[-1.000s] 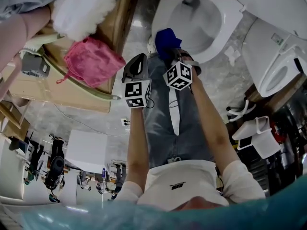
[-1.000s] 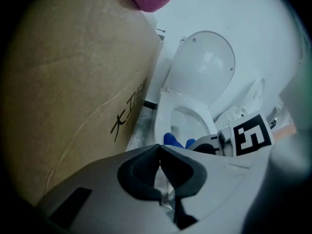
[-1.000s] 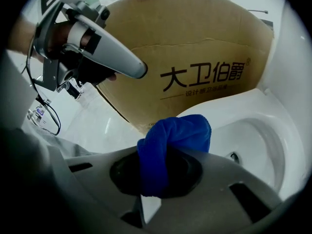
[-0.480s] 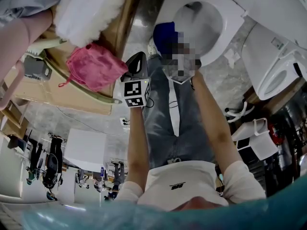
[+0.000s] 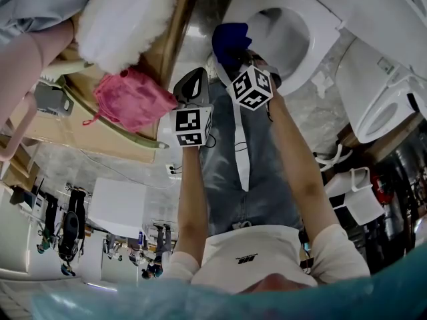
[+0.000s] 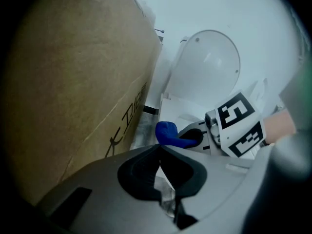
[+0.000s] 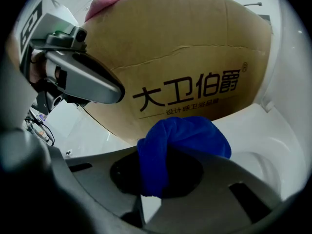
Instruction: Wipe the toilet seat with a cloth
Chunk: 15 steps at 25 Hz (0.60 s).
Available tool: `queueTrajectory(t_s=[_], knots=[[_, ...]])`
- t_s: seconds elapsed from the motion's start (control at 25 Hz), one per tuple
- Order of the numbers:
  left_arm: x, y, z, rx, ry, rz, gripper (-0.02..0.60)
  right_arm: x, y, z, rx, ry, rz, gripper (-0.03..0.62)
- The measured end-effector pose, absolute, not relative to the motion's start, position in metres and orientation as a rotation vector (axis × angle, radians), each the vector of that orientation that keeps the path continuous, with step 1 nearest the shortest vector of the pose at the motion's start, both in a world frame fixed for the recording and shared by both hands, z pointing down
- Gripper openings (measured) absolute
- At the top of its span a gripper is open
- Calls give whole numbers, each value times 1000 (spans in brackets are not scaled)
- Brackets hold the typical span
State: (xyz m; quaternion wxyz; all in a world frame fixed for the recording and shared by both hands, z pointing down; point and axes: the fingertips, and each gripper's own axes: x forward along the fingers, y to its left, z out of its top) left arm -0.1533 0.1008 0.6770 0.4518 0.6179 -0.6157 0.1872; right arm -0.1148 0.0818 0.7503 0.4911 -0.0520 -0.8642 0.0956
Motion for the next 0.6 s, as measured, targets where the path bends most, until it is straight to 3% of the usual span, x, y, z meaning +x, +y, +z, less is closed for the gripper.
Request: queueTrajectory(t_s=[0.6], knots=[[-154, 60, 681, 1564, -1526, 477, 9, -128, 24, 748, -34, -2137, 247, 20]])
